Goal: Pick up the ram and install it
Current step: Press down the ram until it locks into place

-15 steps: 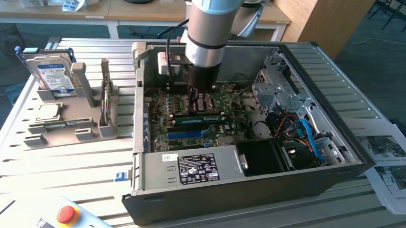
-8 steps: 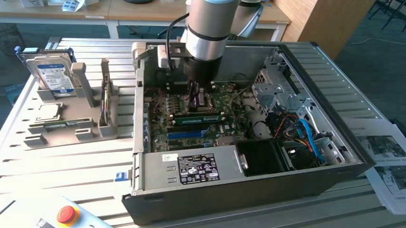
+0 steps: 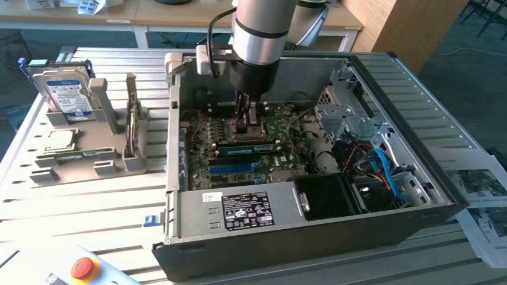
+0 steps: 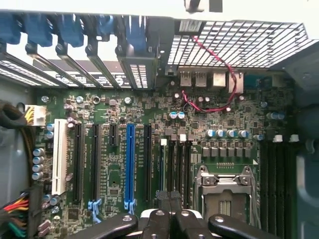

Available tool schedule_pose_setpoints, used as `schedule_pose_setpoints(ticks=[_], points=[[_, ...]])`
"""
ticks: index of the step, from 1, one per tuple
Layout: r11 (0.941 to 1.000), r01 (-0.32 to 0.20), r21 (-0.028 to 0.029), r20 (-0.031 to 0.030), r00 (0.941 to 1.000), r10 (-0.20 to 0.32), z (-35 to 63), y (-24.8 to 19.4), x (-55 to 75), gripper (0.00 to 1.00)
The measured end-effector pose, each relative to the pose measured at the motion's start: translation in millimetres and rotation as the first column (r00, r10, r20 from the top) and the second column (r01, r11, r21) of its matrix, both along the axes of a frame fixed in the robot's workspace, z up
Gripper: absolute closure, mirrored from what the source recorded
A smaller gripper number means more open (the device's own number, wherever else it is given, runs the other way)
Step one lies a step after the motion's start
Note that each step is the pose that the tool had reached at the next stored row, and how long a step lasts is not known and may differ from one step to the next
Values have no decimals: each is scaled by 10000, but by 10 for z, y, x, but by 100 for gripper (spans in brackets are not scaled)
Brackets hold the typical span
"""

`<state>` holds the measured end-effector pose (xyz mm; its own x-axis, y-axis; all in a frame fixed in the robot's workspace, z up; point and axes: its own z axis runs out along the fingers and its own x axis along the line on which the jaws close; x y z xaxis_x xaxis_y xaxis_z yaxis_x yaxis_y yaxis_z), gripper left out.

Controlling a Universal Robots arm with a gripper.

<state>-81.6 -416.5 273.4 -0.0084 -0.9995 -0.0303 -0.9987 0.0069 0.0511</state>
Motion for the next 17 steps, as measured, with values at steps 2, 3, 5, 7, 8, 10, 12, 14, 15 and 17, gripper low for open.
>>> schedule_pose_setpoints(ticks=[2,3,5,7,8,10,12,14,15,17], points=[[10000,1,0,0,10000,-1,51,0,0,90],[10000,0,1,0,10000,0,81,0,0,90],[10000,0,1,0,10000,0,135,0,0,90],[10000,0,-1,0,10000,0,186,0,0,90],[10000,0,1,0,10000,0,208,0,0,90],[10000,0,0,0,10000,0,253,0,0,90],[10000,0,1,0,10000,0,297,0,0,90],[10000,0,1,0,10000,0,338,0,0,90],[10000,0,1,0,10000,0,360,0,0,90],[10000,0,1,0,10000,0,402,0,0,90]])
